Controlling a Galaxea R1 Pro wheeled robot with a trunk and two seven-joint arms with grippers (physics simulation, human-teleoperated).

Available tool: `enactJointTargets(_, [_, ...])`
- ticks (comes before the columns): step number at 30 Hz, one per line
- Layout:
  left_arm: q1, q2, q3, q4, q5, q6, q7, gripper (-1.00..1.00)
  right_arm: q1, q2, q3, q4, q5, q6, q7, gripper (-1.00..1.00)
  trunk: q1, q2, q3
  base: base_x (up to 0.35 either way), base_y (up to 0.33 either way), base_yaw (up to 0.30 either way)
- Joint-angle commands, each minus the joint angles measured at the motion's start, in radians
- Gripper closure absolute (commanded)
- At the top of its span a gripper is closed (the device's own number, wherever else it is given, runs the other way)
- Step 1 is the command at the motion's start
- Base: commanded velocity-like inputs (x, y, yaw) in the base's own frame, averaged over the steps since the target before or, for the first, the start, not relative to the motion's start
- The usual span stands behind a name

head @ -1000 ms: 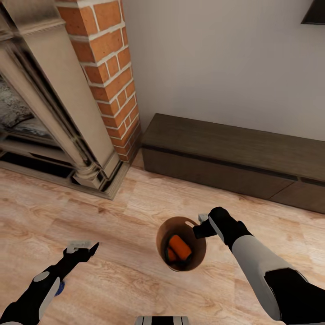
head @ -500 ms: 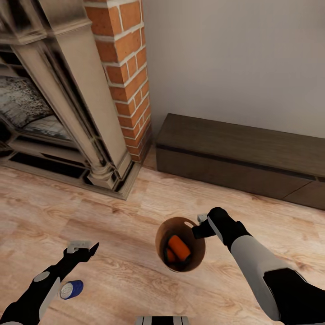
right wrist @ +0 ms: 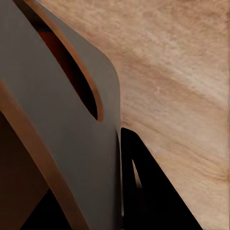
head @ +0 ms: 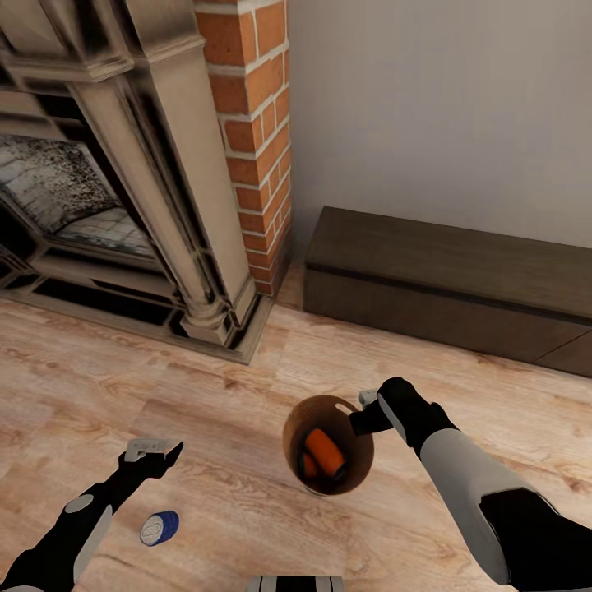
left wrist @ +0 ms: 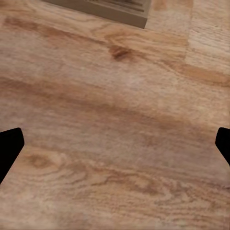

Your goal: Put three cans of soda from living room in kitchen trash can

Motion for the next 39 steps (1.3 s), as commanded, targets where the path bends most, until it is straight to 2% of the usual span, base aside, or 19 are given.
enactJointTargets(1, [0.0,0.0,0.0,0.0,0.0,-0.001,0.001,-1.0,0.0,0.0,-0.001,0.0,-0.019,0.003,0.006,1.0,0.0,0.0,0.0,0.0,0.042,0.0])
enactJointTargets(13, [0.001,-0.006,0.0,0.002,-0.001,-0.015,0.007,-1.0,0.0,0.0,-0.003,0.0,-0.019,0.003,0.006,1.0,0.0,0.0,0.0,-0.007,0.007,0.0])
enactJointTargets(26, [0.001,-0.007,0.0,0.002,0.001,-0.02,0.01,-1.0,0.0,0.001,-0.001,0.002,-0.02,0.003,0.003,1.0,0.0,0.0,0.0,-0.271,0.0,0.0])
enactJointTargets(39, [0.002,-0.008,0.001,0.002,0.006,-0.026,0.011,-1.0,0.005,0.001,0.0,0.004,-0.019,0.003,0.003,1.0,0.0,0.0,0.0,-0.034,0.0,0.0])
